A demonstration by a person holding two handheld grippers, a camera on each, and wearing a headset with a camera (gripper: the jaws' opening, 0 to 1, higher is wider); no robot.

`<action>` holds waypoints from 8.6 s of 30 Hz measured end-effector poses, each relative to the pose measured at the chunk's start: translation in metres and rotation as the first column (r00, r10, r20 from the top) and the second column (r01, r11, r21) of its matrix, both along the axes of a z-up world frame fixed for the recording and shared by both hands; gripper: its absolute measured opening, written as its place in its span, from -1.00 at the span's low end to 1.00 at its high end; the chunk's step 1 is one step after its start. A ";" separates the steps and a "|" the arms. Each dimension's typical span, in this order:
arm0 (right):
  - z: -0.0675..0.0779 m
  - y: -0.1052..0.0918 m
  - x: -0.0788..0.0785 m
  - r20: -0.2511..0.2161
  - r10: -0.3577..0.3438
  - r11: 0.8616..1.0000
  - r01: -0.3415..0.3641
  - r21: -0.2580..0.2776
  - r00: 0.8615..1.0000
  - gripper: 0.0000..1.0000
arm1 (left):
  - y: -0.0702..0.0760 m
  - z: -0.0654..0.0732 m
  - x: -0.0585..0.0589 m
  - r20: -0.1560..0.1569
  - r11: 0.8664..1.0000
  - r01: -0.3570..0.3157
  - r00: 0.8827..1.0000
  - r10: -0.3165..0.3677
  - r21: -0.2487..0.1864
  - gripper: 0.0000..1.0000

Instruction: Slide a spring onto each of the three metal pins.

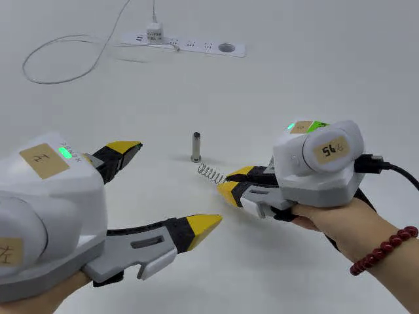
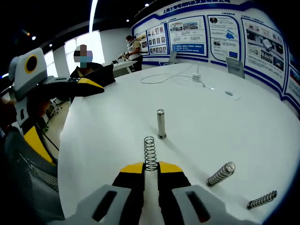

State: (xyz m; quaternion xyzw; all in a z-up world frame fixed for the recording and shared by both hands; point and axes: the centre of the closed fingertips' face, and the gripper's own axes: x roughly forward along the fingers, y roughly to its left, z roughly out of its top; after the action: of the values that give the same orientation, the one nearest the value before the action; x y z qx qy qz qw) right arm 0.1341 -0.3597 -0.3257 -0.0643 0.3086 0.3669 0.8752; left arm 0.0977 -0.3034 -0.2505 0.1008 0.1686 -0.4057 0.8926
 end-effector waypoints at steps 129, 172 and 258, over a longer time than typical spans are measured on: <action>0.133 -0.003 -0.054 -0.138 0.172 0.890 -0.094 0.446 0.975 -0.64 | -0.050 0.040 -0.026 -0.082 0.915 0.126 0.982 -0.169 -0.384 -0.80; 0.141 0.010 -0.036 0.065 0.157 0.944 -0.169 0.283 0.985 -0.79 | -0.039 0.015 -0.018 -0.060 0.981 0.113 0.991 -0.123 -0.156 0.09; 0.062 0.040 0.065 0.227 0.013 0.999 -0.022 0.038 0.974 -0.78 | -0.018 -0.022 -0.004 -0.070 0.991 0.116 0.990 -0.121 -0.065 0.97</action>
State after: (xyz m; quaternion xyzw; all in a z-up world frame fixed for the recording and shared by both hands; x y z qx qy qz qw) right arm 0.1989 -0.3200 -0.2636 -0.0911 0.1985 0.3709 0.9026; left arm 0.0937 -0.3217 -0.2727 0.0683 0.1826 -0.4664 0.8628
